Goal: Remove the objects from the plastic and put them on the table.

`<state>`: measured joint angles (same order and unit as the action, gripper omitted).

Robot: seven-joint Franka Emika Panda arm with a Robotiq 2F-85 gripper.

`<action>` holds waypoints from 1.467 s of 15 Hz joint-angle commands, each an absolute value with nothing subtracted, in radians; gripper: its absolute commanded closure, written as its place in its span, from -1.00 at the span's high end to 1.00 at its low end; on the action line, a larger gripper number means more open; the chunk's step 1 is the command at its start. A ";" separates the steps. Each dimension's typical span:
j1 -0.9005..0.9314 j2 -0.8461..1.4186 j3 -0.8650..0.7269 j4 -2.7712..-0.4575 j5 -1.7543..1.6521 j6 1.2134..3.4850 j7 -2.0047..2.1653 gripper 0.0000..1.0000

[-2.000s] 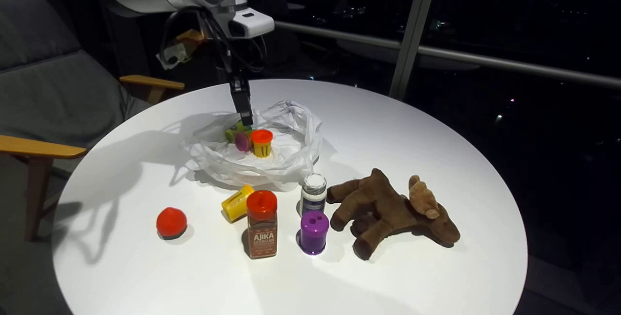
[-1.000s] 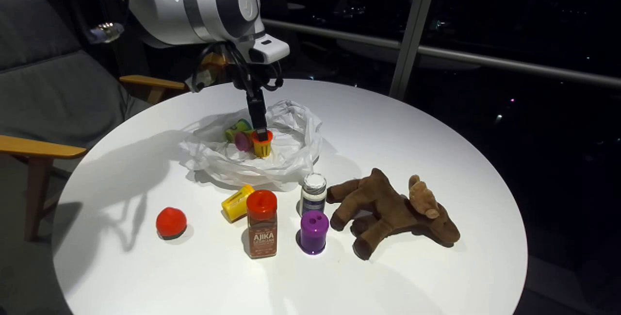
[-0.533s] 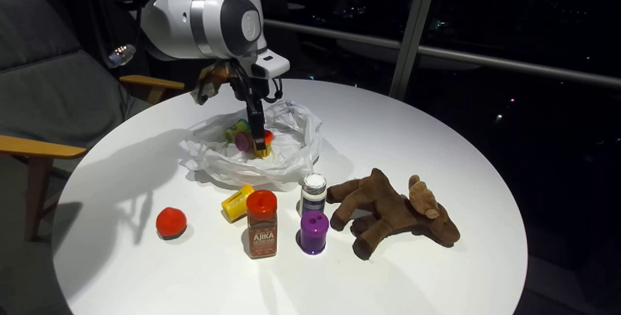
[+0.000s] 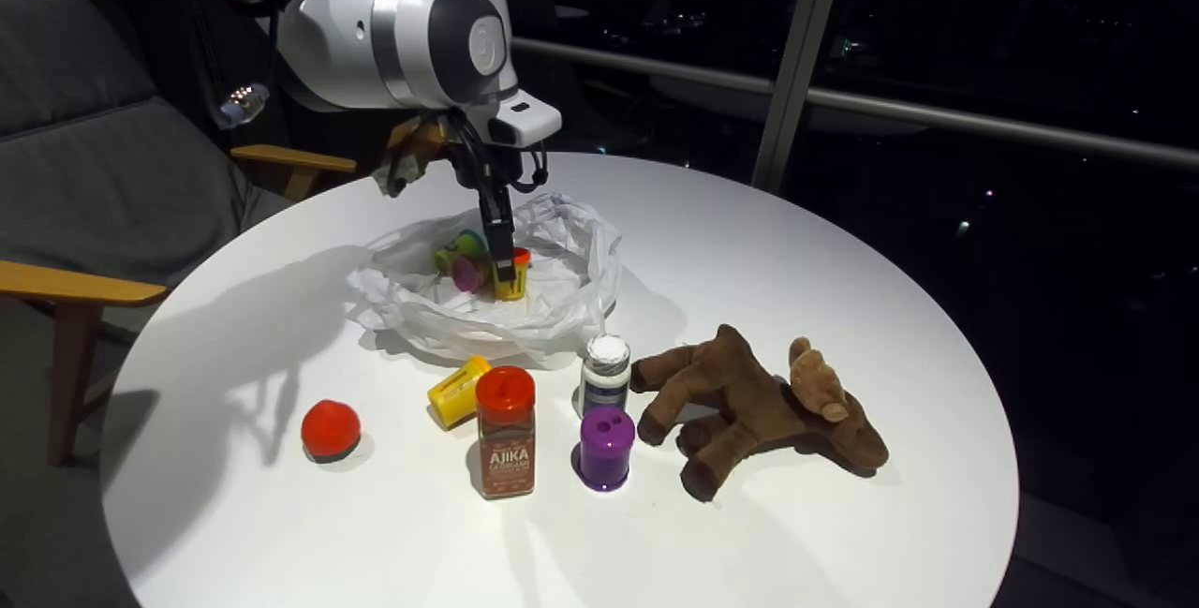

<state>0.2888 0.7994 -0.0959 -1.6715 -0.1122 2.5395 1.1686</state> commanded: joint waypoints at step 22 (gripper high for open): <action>0.434 0.394 -0.005 -2.321 -0.310 2.841 1.347 -0.42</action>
